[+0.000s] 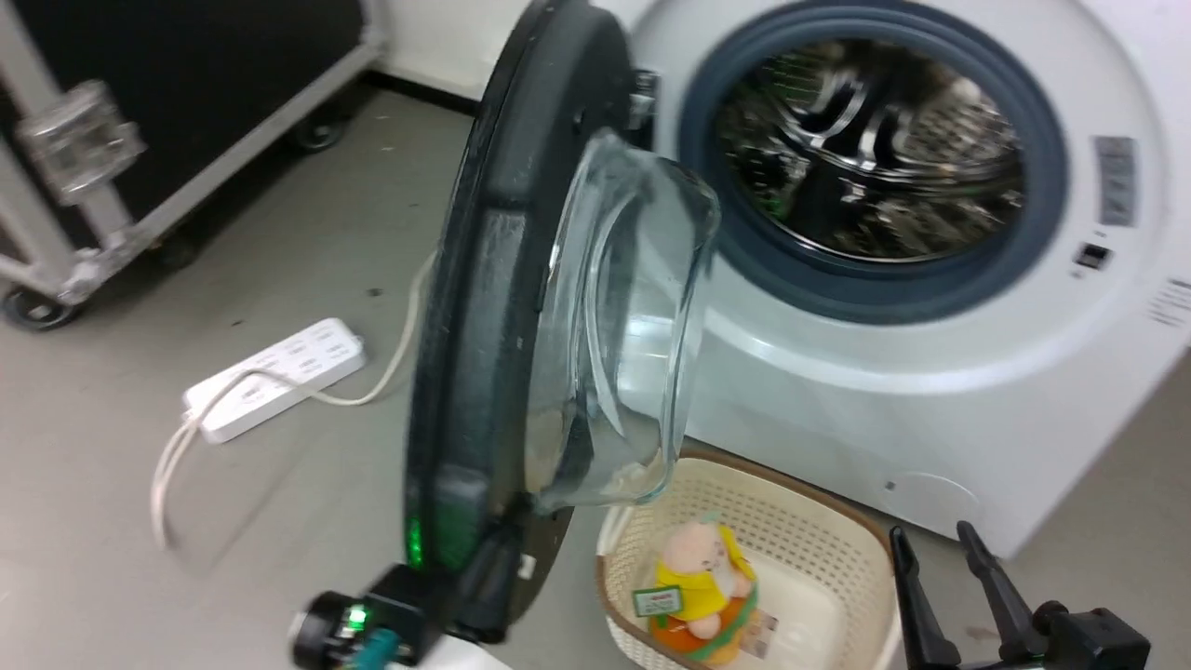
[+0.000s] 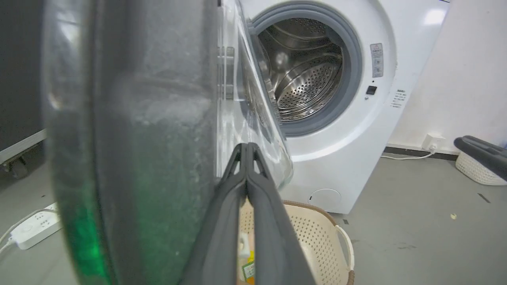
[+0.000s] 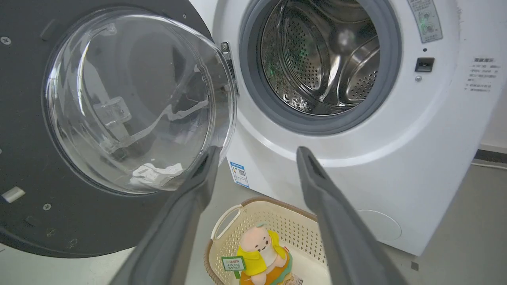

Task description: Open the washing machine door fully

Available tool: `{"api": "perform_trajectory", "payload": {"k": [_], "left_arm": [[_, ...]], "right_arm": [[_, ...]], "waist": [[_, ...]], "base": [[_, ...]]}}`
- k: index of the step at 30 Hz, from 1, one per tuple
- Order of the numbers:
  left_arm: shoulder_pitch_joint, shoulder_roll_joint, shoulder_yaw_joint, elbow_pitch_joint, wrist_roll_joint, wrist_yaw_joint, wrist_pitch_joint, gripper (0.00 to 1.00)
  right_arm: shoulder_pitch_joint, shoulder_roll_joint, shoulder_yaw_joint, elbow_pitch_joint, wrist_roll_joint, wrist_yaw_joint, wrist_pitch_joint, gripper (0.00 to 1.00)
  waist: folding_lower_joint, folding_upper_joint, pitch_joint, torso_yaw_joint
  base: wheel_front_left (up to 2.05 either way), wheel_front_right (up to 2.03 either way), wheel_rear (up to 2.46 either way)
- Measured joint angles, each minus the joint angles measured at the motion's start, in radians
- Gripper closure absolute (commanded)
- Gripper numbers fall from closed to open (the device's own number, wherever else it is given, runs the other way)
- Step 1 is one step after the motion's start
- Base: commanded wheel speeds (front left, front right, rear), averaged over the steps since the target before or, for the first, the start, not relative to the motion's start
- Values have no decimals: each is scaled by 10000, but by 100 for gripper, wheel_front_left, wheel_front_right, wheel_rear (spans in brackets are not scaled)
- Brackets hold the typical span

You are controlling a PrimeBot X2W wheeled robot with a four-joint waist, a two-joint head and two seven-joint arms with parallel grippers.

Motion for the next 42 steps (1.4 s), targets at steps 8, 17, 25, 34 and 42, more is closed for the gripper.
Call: {"api": "perform_trajectory", "payload": {"k": [8,17,25,34,42], "left_arm": [[8,500,1152,-36,-506,384,-102,100],[-662,1239,2374,391,-1089,476,-230,100],[-1903,2272,3404,1720,-1630,251,-224,100],[-3362,3162,4479,3553,-2088,253,-552,100],[-4168,3676,5125,4993,-2305,96,-886,100]], "right_arm": [[-2,6,161,115,-4,0,-2,0],[-120,-199,182,107,-111,0,-2,0],[-736,-589,174,35,-265,0,-2,0],[-1072,-802,75,-12,-382,0,-2,0],[-1253,-871,52,-6,-397,0,-2,0]], "waist": [[-1,0,83,615],[0,0,929,412],[1,0,2153,-46],[3,0,3224,-447],[2,0,3529,-719]], "base": [[0,0,0],[0,0,0],[0,0,0],[0,0,0],[0,0,0]]}}
